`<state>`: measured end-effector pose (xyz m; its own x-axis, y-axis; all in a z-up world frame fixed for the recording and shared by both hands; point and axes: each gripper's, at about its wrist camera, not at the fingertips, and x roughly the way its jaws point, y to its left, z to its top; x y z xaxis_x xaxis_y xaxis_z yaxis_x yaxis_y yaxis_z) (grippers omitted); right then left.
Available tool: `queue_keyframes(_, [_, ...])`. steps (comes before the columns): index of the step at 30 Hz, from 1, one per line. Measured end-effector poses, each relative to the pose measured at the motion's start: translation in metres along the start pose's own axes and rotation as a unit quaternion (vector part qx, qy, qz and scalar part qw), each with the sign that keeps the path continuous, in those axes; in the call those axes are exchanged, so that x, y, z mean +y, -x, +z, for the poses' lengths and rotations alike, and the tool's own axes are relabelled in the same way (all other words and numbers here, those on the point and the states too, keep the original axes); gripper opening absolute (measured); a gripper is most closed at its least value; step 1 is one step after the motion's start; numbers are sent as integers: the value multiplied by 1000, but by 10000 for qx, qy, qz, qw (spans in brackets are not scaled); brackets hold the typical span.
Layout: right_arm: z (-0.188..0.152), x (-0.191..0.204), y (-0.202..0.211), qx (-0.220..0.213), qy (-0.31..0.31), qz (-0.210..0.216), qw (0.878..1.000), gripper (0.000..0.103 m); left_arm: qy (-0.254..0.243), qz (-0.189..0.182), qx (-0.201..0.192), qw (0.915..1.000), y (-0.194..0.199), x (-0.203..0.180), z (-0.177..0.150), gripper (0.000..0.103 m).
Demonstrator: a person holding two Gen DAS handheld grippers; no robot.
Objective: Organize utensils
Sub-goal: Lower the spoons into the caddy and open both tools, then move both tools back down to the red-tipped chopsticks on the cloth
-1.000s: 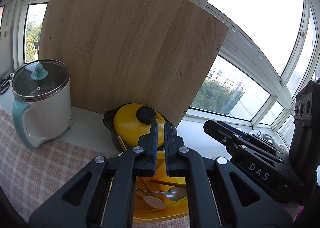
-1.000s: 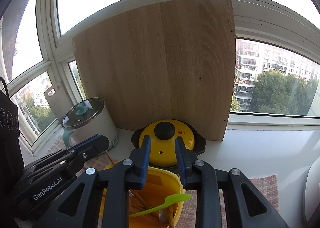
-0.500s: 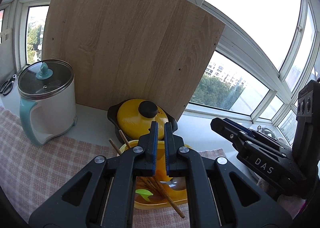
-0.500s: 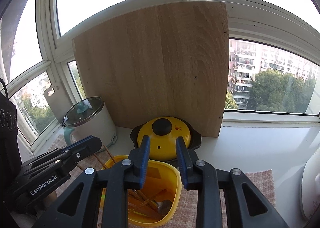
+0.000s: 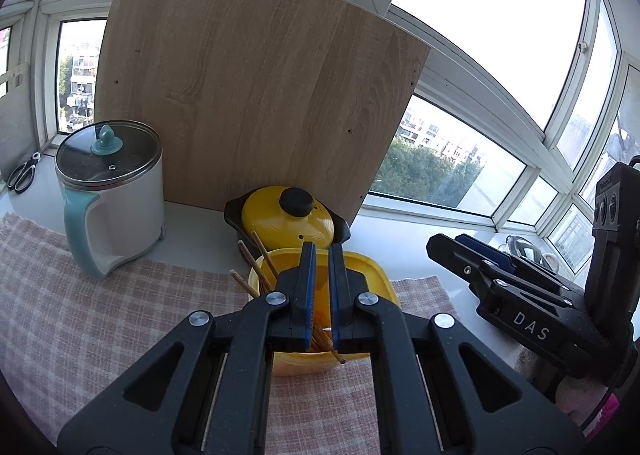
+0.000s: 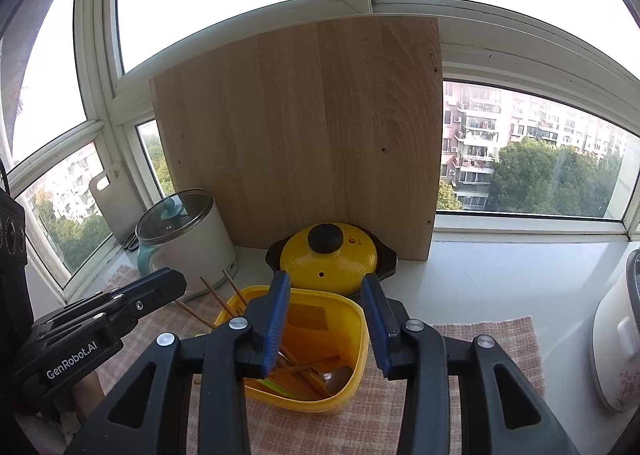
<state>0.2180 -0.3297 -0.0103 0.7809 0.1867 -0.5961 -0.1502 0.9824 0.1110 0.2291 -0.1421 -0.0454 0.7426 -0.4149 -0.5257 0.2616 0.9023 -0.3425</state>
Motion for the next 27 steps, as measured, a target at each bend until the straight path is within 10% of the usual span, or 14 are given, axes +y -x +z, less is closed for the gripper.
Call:
queue_keyframes(6, [-15,5,24,-31,-132,-84,9999,66,-100,-41,112,9999,27,12,-10,43])
queue_keyframes(20, [-62,26,80,-101,-188,-210,9996,101,-738,35,732,9946,82,64,-39,48])
queue_keyframes(27, [-89,29,96,305,-533,-2,9981,101,-937,-66,1527,9838,77,92,-69,48])
